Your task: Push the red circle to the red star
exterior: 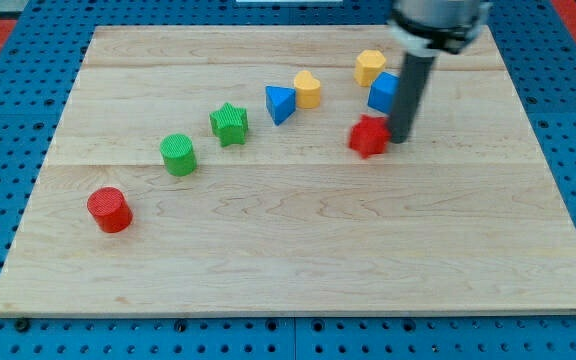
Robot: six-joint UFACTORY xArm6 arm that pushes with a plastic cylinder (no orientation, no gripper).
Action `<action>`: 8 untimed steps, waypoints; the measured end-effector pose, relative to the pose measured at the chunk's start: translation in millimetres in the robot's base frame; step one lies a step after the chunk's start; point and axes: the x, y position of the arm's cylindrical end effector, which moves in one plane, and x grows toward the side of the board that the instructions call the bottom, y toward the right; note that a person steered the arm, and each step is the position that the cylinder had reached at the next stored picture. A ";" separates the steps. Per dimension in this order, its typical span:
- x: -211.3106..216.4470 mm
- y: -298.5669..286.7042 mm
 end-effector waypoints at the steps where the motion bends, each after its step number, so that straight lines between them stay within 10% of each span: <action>1: 53.7 51.3; 2: 137.9 -14.9; 4: 157.8 -330.9; 5: 105.2 -365.7; 7: 106.2 -167.1; 8: 120.0 -266.4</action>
